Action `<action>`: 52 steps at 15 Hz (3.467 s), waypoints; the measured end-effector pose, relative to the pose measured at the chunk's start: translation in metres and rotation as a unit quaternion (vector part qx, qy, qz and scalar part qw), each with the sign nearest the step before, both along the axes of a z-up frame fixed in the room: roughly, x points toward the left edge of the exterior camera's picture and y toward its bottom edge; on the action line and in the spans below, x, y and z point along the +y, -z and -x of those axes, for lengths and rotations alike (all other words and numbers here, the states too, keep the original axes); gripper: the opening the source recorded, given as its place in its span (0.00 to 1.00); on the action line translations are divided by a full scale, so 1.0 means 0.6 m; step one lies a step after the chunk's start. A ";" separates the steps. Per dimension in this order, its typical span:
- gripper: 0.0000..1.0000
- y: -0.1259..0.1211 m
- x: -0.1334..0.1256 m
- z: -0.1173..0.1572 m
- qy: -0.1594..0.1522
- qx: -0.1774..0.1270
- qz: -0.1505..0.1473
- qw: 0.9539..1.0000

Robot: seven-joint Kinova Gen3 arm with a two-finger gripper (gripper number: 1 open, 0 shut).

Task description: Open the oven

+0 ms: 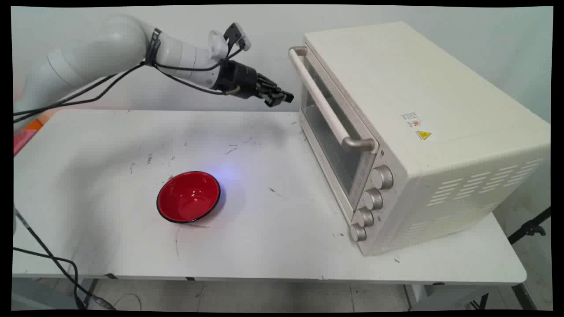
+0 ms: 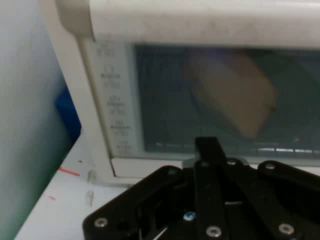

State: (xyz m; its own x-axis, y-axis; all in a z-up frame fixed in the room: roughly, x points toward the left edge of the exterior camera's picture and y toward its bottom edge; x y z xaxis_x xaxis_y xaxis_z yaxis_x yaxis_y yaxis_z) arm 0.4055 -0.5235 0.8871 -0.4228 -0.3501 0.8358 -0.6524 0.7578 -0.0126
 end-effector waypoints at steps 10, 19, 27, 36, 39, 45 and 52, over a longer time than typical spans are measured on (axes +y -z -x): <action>0.00 -0.042 0.013 -0.027 0.013 0.002 0.010 1.000; 1.00 -0.102 0.050 -0.042 0.009 -0.008 -0.006 1.000; 1.00 -0.166 0.086 -0.040 0.007 -0.030 -0.034 0.999; 1.00 -0.225 0.100 -0.008 0.026 -0.058 -0.041 0.997; 1.00 -0.244 0.098 0.009 0.032 -0.066 -0.038 0.997; 1.00 -0.278 0.084 0.051 0.045 -0.083 -0.028 0.995; 1.00 -0.300 0.063 0.095 0.060 -0.096 -0.020 0.993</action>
